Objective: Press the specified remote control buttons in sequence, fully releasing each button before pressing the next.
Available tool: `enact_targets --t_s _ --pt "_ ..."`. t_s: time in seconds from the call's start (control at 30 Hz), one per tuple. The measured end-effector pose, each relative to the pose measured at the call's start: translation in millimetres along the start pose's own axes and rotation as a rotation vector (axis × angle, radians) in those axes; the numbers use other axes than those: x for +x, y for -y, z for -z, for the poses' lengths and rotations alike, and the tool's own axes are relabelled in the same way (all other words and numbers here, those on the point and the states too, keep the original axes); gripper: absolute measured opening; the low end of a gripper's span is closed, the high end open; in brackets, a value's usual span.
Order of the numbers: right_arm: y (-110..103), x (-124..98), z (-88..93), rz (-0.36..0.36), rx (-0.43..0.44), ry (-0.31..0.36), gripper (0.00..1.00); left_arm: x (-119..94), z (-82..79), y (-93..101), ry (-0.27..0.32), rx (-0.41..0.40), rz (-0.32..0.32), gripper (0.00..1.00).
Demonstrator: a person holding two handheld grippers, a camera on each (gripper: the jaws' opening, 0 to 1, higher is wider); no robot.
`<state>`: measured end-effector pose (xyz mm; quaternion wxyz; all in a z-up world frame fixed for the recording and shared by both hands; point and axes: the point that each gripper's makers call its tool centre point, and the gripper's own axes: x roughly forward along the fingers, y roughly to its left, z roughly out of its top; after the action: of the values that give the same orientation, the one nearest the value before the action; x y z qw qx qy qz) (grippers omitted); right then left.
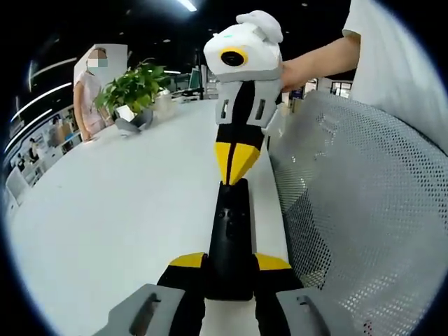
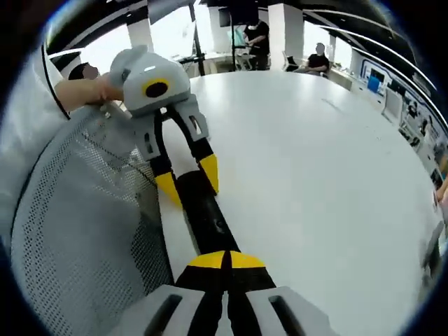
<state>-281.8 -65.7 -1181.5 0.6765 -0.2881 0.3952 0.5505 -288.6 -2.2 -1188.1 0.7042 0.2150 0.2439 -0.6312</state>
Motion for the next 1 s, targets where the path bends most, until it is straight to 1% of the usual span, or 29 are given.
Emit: enact_targets --t_s 0.03,0.07,0.1,0.13,0.17,0.23,0.27,0.3,0.33,0.37,0.4,0.43,0.53,0.67,0.73,0.8,0.9,0.97,1.0 --pt "-2 3 4.8 -0.004 -0.035 -0.035 0.0 0 0.1 0.0 0.0 0.0 0.0 0.25" --pt "2 1 -2.0 0.031 -0.029 0.002 0.0 0 0.1 -0.3 0.001 0.0 0.0 0.25" --pt "-2 5 -1.9 -0.007 -0.04 -0.014 0.0 0 0.1 -0.3 0.001 0.0 0.0 0.25" --pt "-2 6 -2.1 -0.002 -0.045 -0.016 0.0 0 0.2 -0.3 0.001 0.0 0.001 0.25" --pt "-2 1 -2.5 0.002 -0.075 -0.024 0.0 0 0.2 -0.3 0.001 0.0 0.002 0.25" --pt "-5 0 -6.9 0.0 -0.104 -0.013 0.0 0 0.3 -0.2 0.001 0.0 0.002 0.25" --pt "-8 2 -8.1 -0.006 -0.116 -0.018 0.0 0 0.2 -0.1 0.002 0.001 0.003 0.25" --pt "-8 3 -5.6 -0.011 -0.129 -0.036 0.0 0 0.2 0.0 0.002 0.001 0.003 0.25" --pt "-8 5 1.5 -0.003 -0.156 -0.081 0.0 0 0.3 -0.1 0.002 0.001 0.003 0.25" --pt "-6 4 -5.1 0.001 -0.184 -0.05 0.0 0 0.3 -0.1 0.003 0.001 0.003 0.25" --pt "-7 4 -3.8 -0.002 -0.162 -0.06 0.0 0 0.6 -0.4 0.002 0.0 0.003 0.25" --pt "-7 4 -3.4 -0.003 -0.158 -0.061 0.0 0 0.8 -0.6 0.003 0.001 0.003 0.25" --pt "-6 5 -2.9 -0.008 -0.165 -0.071 0.0 1 1.2 -1.0 0.003 0.001 0.004 0.25" --pt "-6 6 -3.3 -0.015 -0.167 -0.109 0.0 1 1.0 -0.7 0.003 0.002 0.005 0.25" --pt "-5 6 -3.2 -0.029 -0.142 -0.131 0.0 1 1.0 -0.6 0.003 0.001 0.005 0.25" --pt "-4 6 -2.9 -0.036 -0.097 -0.139 0.0 1 0.9 -0.6 0.004 0.0 0.006 0.25" --pt "-4 5 -2.2 -0.032 -0.065 -0.114 0.0 1 0.7 -0.5 0.005 0.0 0.005 0.25" --pt "-4 5 -2.9 -0.023 -0.031 -0.06 0.0 1 0.5 -0.4 0.005 0.0 0.006 0.25" --pt "-4 4 -3.3 -0.019 -0.018 -0.022 0.0 1 0.4 -0.4 0.005 0.0 0.006 0.25"
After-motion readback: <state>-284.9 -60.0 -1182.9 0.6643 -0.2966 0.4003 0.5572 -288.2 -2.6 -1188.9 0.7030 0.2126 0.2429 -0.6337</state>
